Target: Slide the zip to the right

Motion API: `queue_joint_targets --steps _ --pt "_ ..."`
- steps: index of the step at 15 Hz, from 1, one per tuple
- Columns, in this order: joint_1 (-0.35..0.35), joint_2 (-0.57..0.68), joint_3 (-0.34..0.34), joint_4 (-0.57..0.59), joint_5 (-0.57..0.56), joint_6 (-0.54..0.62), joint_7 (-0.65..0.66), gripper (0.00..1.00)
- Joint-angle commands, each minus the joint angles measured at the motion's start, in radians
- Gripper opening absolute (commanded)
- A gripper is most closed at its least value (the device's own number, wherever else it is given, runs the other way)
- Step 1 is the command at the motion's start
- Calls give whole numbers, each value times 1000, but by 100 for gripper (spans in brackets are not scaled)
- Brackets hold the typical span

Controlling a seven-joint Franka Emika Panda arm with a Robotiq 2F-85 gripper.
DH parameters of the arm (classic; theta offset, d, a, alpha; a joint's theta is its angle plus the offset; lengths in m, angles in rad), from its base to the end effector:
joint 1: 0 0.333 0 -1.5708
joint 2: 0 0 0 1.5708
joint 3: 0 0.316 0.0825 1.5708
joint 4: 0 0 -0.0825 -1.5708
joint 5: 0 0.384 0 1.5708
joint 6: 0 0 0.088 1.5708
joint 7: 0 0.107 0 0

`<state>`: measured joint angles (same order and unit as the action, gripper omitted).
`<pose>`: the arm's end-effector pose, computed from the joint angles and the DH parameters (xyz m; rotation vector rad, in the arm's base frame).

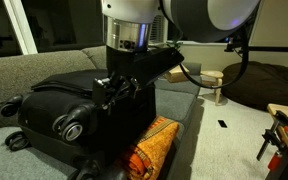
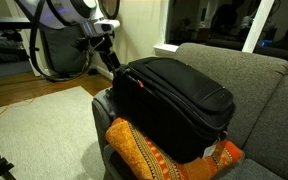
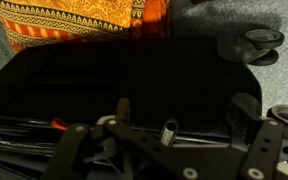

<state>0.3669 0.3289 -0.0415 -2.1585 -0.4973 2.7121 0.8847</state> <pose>0.5492 0.2036 0.2635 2.9974 -0.1865 0.5006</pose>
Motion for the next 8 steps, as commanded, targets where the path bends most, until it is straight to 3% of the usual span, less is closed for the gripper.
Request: queue_joint_targets --steps 1,8 --pt "22 -5 -31 -6 -40 8 57 100" --pt "12 -3 -33 6 -23 9 55 100"
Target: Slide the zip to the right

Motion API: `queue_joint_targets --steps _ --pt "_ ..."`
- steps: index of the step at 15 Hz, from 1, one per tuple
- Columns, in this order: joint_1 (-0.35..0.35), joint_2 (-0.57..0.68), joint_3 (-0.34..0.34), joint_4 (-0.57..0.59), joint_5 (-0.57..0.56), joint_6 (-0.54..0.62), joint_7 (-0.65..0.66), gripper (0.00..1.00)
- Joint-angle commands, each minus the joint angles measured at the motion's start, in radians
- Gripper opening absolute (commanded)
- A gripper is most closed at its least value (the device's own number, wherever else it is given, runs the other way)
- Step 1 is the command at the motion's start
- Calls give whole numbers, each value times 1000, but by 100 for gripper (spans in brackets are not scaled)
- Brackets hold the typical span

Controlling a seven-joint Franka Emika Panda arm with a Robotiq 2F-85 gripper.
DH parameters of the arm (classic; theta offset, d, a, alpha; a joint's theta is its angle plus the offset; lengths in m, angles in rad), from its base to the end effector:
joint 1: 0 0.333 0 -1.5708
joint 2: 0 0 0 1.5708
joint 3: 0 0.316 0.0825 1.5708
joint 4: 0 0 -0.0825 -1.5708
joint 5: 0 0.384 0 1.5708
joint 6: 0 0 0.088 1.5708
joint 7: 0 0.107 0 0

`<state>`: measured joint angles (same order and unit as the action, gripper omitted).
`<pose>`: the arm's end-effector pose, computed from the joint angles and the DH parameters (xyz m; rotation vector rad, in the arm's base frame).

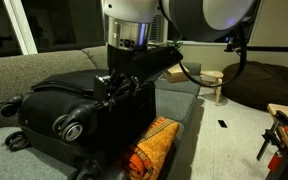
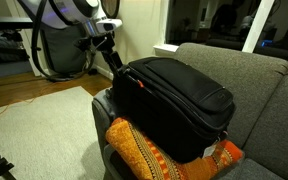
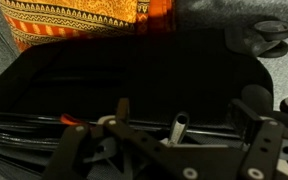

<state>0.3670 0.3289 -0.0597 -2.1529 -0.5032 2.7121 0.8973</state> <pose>0.5545 0.1945 0.2658 2.9863 -0.2222 0.5131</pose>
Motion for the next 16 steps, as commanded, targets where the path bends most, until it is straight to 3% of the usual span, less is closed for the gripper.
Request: queue_joint_targets --steps 1,5,7,9,10,11,13,14,16 --pt "13 -1 -14 2 -17 9 47 100" --pt "15 2 -16 6 -23 9 57 98" --pt "13 3 -15 8 -19 9 58 76" --pt "12 3 -13 9 -15 10 61 64" --pt "12 3 -13 10 -16 10 64 70" --pt "12 5 -12 11 -15 9 65 65" --pt "12 6 -11 13 -14 10 67 77" --pt "13 7 -12 14 -14 9 69 78" --pt "12 9 -10 18 -12 9 69 99"
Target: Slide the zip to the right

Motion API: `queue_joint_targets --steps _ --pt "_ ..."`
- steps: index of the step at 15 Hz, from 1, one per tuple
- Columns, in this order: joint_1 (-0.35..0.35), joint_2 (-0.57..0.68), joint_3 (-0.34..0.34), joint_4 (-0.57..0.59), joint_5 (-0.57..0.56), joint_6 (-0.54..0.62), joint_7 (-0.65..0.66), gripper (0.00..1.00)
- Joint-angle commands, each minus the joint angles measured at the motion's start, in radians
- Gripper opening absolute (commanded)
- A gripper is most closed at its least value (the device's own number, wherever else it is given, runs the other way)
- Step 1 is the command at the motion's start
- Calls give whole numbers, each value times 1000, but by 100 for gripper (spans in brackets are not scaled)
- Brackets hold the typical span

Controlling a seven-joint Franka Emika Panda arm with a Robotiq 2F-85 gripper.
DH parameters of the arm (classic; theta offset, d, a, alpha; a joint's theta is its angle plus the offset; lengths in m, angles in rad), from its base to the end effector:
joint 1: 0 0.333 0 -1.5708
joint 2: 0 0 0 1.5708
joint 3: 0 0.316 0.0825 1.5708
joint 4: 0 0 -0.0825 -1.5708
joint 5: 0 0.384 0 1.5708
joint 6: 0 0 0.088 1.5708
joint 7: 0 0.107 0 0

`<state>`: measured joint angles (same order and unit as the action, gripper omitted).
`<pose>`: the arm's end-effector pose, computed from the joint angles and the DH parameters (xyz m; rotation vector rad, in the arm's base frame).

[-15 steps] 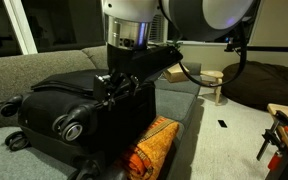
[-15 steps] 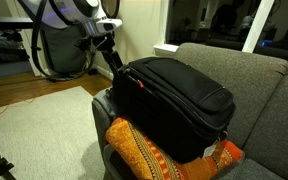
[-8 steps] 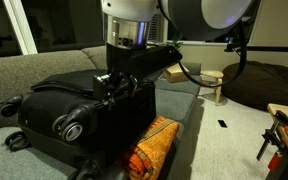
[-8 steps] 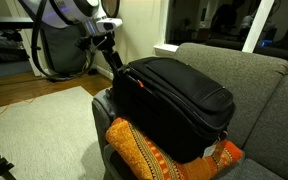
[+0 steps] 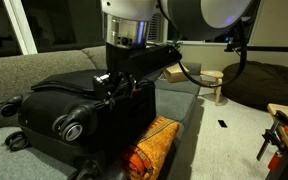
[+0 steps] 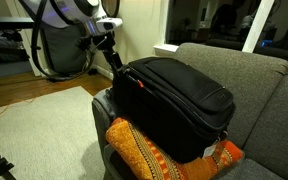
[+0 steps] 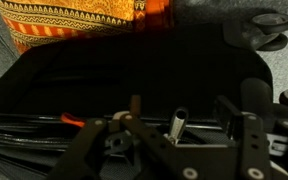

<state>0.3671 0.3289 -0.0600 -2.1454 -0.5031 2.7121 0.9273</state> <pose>0.5569 0.1952 0.2689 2.9881 -0.2689 0.5270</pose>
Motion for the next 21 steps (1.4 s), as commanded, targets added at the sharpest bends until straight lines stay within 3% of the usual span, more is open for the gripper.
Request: queue_joint_targets --steps 1,19,21 --pt "11 10 -9 13 -10 9 39 100" --pt "14 54 -38 59 -19 12 51 100" --pt "14 55 -39 59 -20 12 50 97"
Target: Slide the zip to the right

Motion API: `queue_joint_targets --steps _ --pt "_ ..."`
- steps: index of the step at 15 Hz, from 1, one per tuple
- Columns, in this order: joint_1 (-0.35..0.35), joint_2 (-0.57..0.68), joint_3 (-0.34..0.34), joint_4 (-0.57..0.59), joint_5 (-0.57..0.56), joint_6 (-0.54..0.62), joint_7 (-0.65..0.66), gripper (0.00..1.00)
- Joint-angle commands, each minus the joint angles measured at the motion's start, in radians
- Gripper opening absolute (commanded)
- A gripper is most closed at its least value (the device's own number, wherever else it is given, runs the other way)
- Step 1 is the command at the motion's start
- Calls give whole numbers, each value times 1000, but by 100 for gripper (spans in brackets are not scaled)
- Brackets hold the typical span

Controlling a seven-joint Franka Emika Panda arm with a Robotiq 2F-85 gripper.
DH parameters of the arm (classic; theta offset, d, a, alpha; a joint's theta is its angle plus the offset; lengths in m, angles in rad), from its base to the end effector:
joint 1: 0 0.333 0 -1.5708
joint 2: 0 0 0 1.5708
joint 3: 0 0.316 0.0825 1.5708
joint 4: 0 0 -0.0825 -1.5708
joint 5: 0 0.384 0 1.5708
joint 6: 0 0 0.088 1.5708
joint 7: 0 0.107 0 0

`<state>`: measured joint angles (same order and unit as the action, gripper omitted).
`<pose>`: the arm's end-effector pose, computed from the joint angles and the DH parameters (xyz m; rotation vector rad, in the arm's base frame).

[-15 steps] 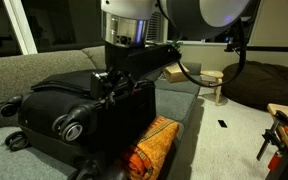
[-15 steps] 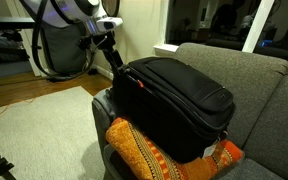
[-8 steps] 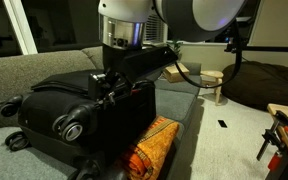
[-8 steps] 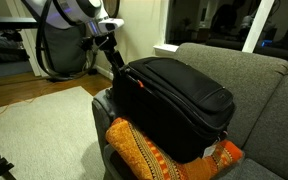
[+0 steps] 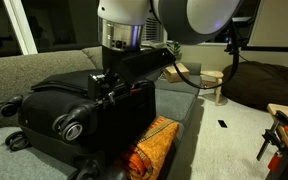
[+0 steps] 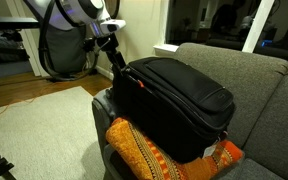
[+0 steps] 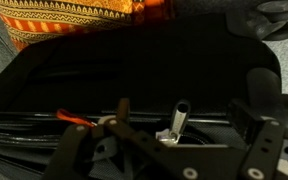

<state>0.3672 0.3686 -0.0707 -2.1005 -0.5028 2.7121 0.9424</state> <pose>0.5707 0.1934 0.2637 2.9805 -0.3045 0.5381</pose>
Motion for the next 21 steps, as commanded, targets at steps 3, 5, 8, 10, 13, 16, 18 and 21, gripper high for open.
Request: queue_joint_targets --steps 3,5,8,10,13,16,18,21 --pt "12 15 -32 14 -23 11 35 70" --pt "12 14 -34 13 -25 12 37 57" --pt "11 13 -37 14 -26 10 36 46" --pt "8 12 -43 12 -25 11 33 43" --pt "8 11 -52 8 -26 11 36 46" --pt "9 8 -54 4 -27 10 38 39" --pt "10 8 -56 1 -28 10 40 23" --pt "13 7 -60 -4 -31 12 47 5"
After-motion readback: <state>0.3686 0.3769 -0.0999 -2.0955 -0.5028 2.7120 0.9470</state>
